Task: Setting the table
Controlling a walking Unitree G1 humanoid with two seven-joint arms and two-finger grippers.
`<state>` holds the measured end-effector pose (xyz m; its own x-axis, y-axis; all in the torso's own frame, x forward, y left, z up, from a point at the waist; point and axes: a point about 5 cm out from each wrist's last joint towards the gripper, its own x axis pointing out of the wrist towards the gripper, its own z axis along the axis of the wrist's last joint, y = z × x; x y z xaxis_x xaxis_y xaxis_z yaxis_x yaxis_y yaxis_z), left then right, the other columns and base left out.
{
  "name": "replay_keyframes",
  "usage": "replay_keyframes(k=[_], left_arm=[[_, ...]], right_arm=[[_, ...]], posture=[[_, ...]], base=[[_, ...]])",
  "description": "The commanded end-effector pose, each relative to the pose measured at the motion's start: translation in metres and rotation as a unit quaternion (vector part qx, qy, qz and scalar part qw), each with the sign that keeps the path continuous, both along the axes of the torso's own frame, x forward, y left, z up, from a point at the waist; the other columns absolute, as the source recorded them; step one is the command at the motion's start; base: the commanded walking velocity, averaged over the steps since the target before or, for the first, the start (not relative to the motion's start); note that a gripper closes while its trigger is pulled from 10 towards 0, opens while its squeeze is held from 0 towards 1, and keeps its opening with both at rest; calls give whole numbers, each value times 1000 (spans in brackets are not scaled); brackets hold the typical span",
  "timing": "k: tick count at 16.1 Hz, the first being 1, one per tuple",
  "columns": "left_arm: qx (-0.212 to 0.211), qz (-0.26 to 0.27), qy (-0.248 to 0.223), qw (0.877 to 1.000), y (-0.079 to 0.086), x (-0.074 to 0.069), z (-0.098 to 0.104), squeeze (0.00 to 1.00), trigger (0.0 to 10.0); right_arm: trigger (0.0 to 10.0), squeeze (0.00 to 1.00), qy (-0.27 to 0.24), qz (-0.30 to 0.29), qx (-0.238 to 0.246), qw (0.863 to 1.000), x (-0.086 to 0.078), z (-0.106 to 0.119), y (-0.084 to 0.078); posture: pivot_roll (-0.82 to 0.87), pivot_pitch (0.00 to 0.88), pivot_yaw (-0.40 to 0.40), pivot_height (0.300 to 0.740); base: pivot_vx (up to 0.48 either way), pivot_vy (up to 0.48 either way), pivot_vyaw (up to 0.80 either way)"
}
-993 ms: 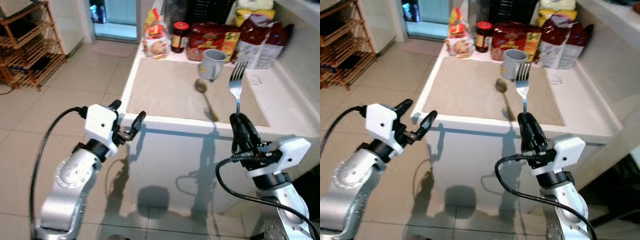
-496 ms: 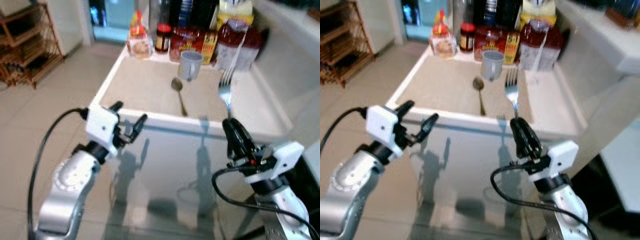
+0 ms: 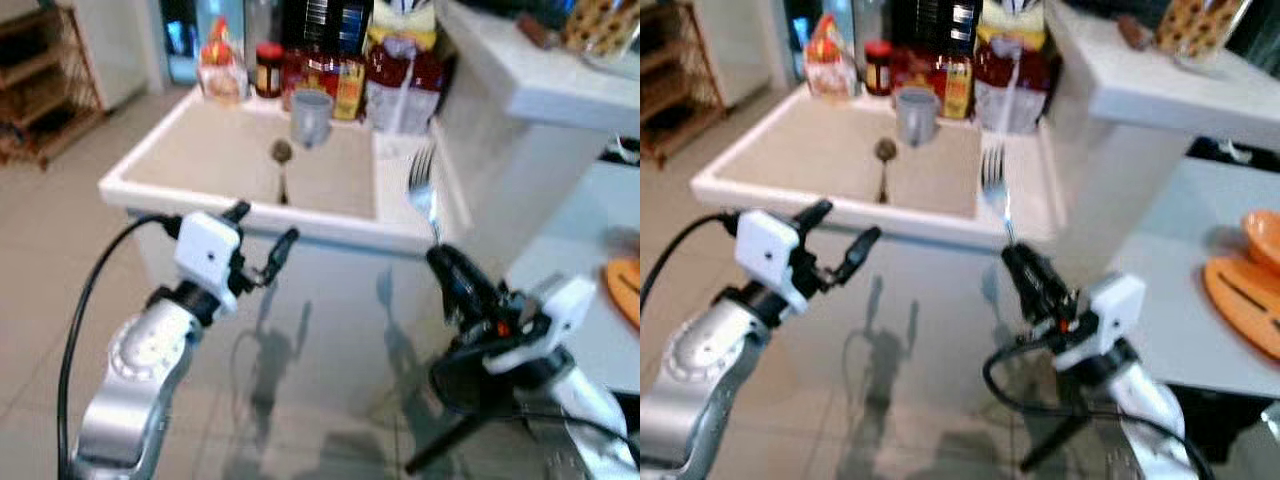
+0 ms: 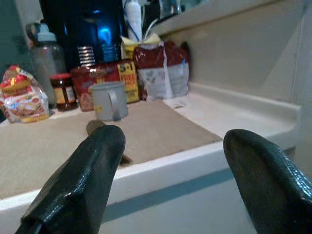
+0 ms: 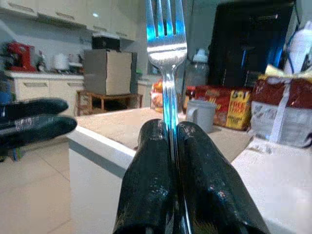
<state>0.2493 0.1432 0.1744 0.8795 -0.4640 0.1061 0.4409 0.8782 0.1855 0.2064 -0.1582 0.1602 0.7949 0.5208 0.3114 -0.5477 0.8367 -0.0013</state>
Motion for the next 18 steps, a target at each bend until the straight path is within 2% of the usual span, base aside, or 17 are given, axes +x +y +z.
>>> replay_keyframes(k=[1, 5, 6, 9, 11, 12, 15, 18], left_arm=[[-3, -10, -6, 1000, -7, 2, 2, 0, 10000], [-4, -16, -13, 1000, -13, 6, 4, 0, 10000], [-4, -17, -15, 1000, -14, 7, 4, 0, 10000], [-5, -14, -15, 1000, -14, 8, 4, 0, 10000], [-5, -9, -20, 1000, -14, 8, 4, 0, 10000], [-5, -9, -20, 1000, -14, 8, 4, 0, 10000], [-5, -7, -21, 1000, -14, 9, 4, 0, 10000], [1, 5, -22, 1000, -13, 12, 2, 0, 10000]], right_arm=[[10000, 0, 3, -17, -4, 1000, 0, 0, -7], [10000, 0, 11, -42, -21, 999, 3, -1, -13], [10000, 0, 35, -45, -48, 997, 2, -10, -16], [10000, 0, 57, -55, -64, 995, 2, -16, -22], [10000, 0, 62, -80, -46, 994, 6, -13, -26], [10000, 0, 68, -88, -54, 992, 6, -15, -27], [10000, 0, 104, -138, -62, 983, 6, -23, -39], [10000, 0, 149, -194, -46, 969, 18, -19, -46]], posture=[[65, 0, -53, 740], [58, 0, -47, 740], [58, 0, -47, 740], [50, 0, -48, 740], [47, 0, -49, 740], [48, 0, -49, 740], [47, 0, -48, 740], [42, 0, -42, 740]], base=[[0, -480, 0], [0, -480, 0], [0, -480, 0], [0, -480, 0], [0, -480, 0], [0, -480, 0], [0, -480, 0], [0, -480, 0]])
